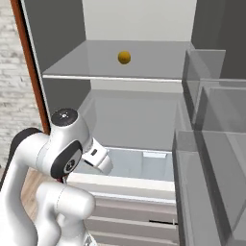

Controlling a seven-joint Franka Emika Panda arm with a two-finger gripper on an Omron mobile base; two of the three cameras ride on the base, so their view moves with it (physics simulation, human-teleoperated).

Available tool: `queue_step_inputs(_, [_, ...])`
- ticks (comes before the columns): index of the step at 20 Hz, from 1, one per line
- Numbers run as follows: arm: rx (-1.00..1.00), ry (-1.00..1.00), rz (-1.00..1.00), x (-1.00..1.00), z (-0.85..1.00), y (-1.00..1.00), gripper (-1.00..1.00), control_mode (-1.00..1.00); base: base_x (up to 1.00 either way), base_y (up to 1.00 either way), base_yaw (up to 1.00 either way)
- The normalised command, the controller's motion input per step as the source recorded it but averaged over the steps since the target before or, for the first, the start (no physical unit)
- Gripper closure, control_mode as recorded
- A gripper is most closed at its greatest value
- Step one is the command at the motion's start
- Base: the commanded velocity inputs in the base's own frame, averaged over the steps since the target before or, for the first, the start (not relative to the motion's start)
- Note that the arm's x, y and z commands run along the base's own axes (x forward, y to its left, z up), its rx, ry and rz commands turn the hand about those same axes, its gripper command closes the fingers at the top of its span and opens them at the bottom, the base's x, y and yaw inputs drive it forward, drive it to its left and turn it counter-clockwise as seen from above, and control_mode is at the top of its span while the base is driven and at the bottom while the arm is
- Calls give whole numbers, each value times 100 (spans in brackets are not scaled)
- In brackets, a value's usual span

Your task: Retrieve a lemon from the fridge and place it on the cutting board with the fish.

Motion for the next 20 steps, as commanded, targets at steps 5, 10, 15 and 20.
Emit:
queue_step_inputs(5, [0, 0, 0, 0, 0, 0, -100, 100, 50, -28, 2])
queue_step_inputs(10, [0, 0, 0, 0, 0, 0, -100, 100, 42, -64, 13])
queue_step_inputs(15, [0, 0, 0, 0, 0, 0, -100, 100, 13, -56, 2])
queue_step_inputs(20, [0, 0, 0, 0, 0, 0, -100, 100, 0, -37, -3])
